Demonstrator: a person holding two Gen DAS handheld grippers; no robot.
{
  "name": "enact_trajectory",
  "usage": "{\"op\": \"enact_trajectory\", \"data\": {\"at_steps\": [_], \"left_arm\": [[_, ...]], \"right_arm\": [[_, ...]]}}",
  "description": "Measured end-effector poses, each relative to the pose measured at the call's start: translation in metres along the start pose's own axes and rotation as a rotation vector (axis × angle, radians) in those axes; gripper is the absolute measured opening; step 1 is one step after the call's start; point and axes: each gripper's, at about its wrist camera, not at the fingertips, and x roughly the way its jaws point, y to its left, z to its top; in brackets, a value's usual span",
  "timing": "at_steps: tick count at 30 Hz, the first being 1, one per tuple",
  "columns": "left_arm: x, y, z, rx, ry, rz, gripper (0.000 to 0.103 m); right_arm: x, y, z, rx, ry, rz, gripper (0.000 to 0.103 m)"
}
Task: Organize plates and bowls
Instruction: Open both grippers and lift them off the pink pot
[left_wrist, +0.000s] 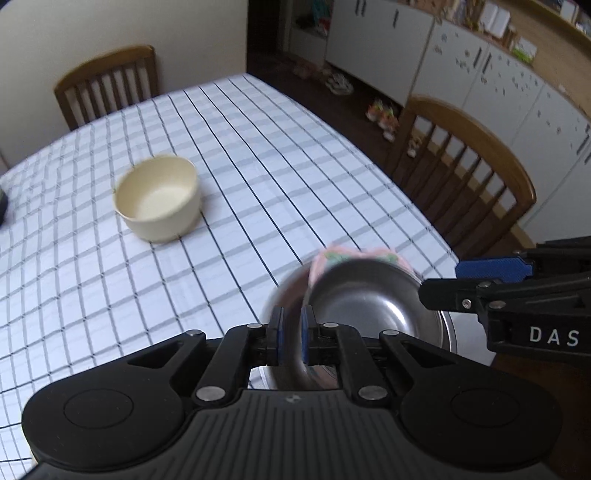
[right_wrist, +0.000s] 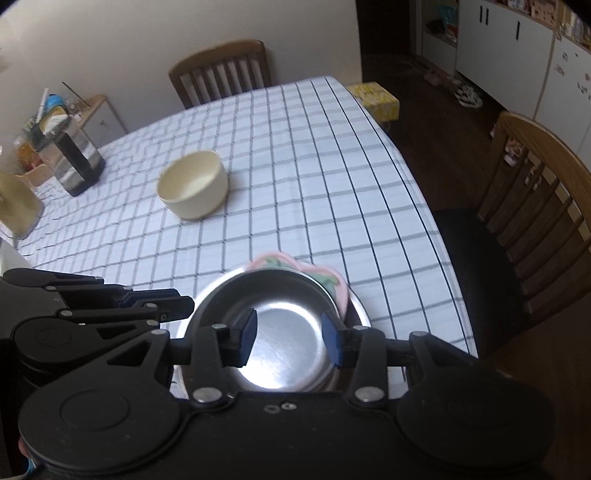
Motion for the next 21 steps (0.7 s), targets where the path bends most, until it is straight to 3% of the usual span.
{"op": "enact_trajectory", "data": {"at_steps": [6, 11, 15, 18, 21], "left_arm": [[-0.027, 0.025, 0.01, -0.049, -0.088, 0.027, 0.008], [-0.043, 0.044, 0.018, -0.082, -0.14, 0.053, 0.016], [-0.051, 0.06, 0.024, -0.116, -0.171, 0.075, 0.034], [-0.056, 0.074, 0.028, -0.148, -0.201, 0.1, 0.061], [-0.057, 0.086, 0.035, -0.166, -0.218, 0.119, 0.065]], "right_arm": [[-0.013, 0.012, 0.015, -0.035, -0.049, 0.029, 0.046], [-0.016, 0.026, 0.03, -0.07, -0.079, 0.053, 0.051], [-0.016, 0.039, 0.044, -0.106, -0.1, 0.073, 0.053], [-0.015, 0.048, 0.058, -0.129, -0.12, 0.083, 0.057], [-0.011, 0.057, 0.073, -0.151, -0.14, 0.093, 0.063]]}}
